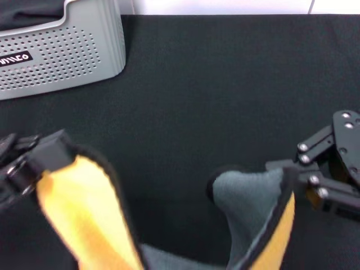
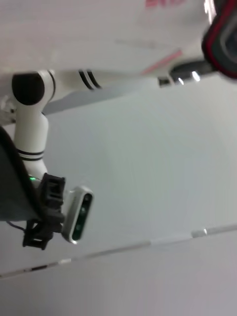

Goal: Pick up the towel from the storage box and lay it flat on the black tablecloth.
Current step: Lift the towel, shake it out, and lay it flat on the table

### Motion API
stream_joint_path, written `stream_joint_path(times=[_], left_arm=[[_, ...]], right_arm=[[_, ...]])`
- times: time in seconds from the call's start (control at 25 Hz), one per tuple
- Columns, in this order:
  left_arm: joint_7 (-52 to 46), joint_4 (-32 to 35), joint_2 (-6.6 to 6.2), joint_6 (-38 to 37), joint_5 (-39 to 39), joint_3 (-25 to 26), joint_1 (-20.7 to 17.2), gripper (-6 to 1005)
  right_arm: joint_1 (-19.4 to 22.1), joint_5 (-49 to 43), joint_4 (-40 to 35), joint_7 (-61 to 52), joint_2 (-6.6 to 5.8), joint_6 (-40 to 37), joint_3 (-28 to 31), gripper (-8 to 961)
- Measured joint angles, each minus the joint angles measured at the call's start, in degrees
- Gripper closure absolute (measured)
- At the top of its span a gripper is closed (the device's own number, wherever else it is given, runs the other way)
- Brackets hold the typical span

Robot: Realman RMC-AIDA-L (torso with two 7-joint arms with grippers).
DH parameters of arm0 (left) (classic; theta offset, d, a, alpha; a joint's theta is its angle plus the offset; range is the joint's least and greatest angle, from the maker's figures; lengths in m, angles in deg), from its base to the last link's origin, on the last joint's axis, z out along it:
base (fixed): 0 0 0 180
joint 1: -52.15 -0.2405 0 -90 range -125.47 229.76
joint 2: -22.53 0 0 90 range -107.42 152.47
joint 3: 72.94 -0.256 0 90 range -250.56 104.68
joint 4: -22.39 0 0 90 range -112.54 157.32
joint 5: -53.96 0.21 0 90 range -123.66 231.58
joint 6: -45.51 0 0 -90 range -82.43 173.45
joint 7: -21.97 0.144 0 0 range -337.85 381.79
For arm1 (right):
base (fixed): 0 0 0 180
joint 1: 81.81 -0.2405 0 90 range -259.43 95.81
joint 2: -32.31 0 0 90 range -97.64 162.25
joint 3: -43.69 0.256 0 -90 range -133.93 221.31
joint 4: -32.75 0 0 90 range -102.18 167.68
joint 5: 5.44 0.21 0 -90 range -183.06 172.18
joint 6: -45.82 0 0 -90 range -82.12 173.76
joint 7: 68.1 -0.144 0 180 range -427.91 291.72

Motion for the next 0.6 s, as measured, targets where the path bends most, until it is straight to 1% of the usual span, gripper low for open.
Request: stream_joint_path(times=[0.04, 0.08, 0.2, 0.32, 0.36, 0.44, 0.56, 0.6], left_arm=[[0.44, -1.94, 0.04, 0.03, 0.61, 0.65, 1.01, 972], [1.34, -5.33, 0.09, 0.04, 1.93, 1.80, 2.92, 972], [6.15, -18.54, -0.14, 0.15, 7.89, 6.50, 11.65, 972], [12.65, -29.11, -0.94, 0.47, 12.90, 10.68, 19.03, 973], [14.41, -31.52, -1.13, 1.14, 14.38, 11.96, 21.02, 973], [16.39, -33.95, -1.29, 3.49, 16.18, 13.73, 23.94, 973], [17.61, -34.21, -0.57, 9.41, 16.77, 14.45, 26.40, 973], [18.34, -34.13, -0.26, 11.36, 16.59, 14.49, 26.94, 973]], right_arm=[[-0.26, -0.23, 3.13, 1.48, -0.03, 0.45, 0.07, 939], [-0.45, -0.36, 5.50, 2.62, -0.08, 0.86, 0.26, 938], [-1.93, -0.88, 13.32, 6.74, -0.36, 2.27, 1.22, 938], [-6.13, -2.37, 23.18, 11.33, -0.59, 3.99, 2.16, 938], [-6.13, -2.37, 23.18, 11.33, -0.59, 3.99, 2.16, 938], [-11.79, -4.03, 33.87, 17.00, -0.75, 6.23, 3.69, 937], [-15.44, -5.51, 40.06, 20.61, -0.84, 7.24, 6.15, 937], [-17.15, -6.55, 42.71, 22.08, -0.87, 7.86, 7.97, 937]])
